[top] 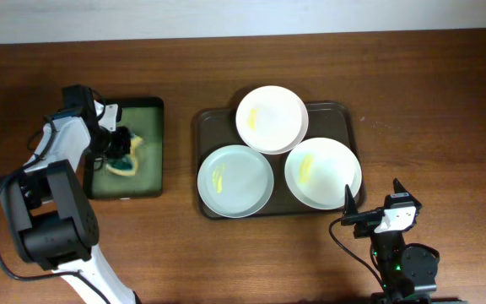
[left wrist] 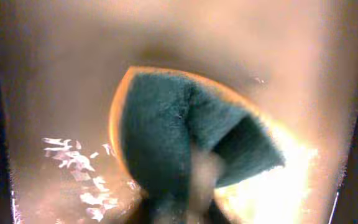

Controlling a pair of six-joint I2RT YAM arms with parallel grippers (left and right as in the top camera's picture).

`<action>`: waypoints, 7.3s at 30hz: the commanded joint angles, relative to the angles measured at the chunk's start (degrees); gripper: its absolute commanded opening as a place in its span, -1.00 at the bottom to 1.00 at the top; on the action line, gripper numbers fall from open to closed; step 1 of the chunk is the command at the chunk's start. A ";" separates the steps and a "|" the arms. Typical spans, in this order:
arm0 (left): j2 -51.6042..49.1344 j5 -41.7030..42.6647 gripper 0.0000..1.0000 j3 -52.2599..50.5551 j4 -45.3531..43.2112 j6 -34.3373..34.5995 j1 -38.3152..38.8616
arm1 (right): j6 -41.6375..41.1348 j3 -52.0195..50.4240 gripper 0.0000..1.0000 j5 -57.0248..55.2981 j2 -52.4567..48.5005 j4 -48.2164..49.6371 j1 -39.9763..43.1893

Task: Clean dirty plates on tray and stack at the side

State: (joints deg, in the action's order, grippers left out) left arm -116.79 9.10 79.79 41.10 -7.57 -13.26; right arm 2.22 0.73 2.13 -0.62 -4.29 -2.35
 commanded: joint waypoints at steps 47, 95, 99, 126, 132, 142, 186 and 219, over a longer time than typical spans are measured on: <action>23.69 6.03 -1.00 7.23 2.82 8.02 -0.94 | 0.13 -0.42 0.97 -0.48 0.42 -0.17 0.17; 8.87 -5.42 -0.69 -8.37 -4.26 40.94 45.53 | 0.13 -0.42 0.97 -0.48 0.42 -0.17 0.17; 14.47 1.73 0.99 -7.96 -4.22 34.34 42.34 | 0.15 -0.42 0.97 -0.48 0.42 -0.17 0.17; 36.96 7.23 0.99 -8.50 12.46 19.45 22.99 | -9.66 70.31 -0.43 34.71 -76.37 -44.54 -4.13; 36.96 7.23 0.99 -8.50 12.13 19.43 22.99 | -26.34 70.31 -0.12 9.29 -93.48 -41.29 -20.41; 36.35 7.23 0.99 -8.50 11.89 19.45 22.99 | -28.94 69.92 -0.24 7.93 -106.36 -35.78 -24.33; 7.41 14.08 -0.03 -8.50 0.76 12.35 37.88 | -28.00 69.90 -0.92 9.44 -110.16 -35.28 -24.92; 14.97 6.62 -1.00 -9.33 -3.67 24.63 34.16 | -28.00 69.90 -0.92 7.72 -110.16 -35.30 -24.92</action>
State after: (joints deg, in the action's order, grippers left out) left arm -102.32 7.66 71.53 39.27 10.61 20.78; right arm -26.52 70.39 11.84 -110.59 -39.13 -27.53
